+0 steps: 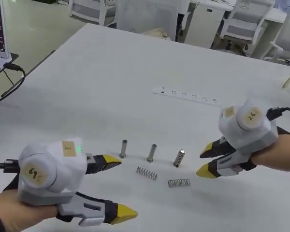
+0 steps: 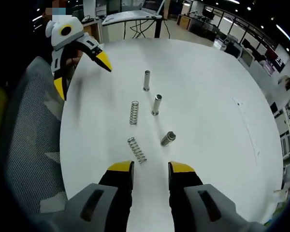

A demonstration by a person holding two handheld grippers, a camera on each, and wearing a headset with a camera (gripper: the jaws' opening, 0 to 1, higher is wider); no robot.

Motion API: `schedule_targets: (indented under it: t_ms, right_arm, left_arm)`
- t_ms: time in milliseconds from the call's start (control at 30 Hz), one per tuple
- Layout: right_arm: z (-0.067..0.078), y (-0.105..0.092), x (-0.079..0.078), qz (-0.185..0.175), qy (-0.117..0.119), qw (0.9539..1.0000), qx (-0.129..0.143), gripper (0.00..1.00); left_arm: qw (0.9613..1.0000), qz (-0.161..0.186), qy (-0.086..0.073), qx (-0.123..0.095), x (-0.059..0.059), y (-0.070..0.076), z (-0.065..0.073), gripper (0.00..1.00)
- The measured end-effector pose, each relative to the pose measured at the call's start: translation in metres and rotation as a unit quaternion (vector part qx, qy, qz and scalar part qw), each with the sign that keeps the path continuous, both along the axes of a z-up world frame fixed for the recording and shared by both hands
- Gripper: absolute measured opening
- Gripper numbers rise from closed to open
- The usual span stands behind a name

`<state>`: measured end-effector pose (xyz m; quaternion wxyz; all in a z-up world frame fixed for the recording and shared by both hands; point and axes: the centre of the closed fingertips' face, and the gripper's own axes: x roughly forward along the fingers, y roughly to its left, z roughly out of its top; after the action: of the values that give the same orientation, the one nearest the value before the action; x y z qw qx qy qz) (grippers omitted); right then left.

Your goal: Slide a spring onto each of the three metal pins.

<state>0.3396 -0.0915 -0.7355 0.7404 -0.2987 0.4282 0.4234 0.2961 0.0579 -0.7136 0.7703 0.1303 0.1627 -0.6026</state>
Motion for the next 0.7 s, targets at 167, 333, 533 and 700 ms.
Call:
schedule_targets:
  t_ms: [167, 333, 533, 700]
  right_arm:
    - [-0.012, 0.01, -0.007, 0.018, 0.012, 0.9998, -0.002, 0.25]
    - [-0.026, 0.017, -0.01, 0.032, 0.021, 0.9993, -0.001, 0.23]
    - [-0.043, 0.015, -0.009, 0.044, 0.032, 0.9985, -0.009, 0.21]
    - [-0.049, 0.016, -0.007, 0.056, 0.036, 0.9977, -0.01, 0.18]
  left_arm:
    - [1.0, 0.003, -0.002, 0.005, -0.004, 0.003, 0.001, 0.6]
    - [0.9999, 0.009, 0.001, 0.008, -0.006, 0.009, -0.001, 0.59]
    - [0.9998, 0.017, 0.004, 0.011, -0.006, 0.012, -0.004, 0.59]
    - [0.9997, 0.023, 0.004, 0.01, -0.003, 0.013, -0.003, 0.58]
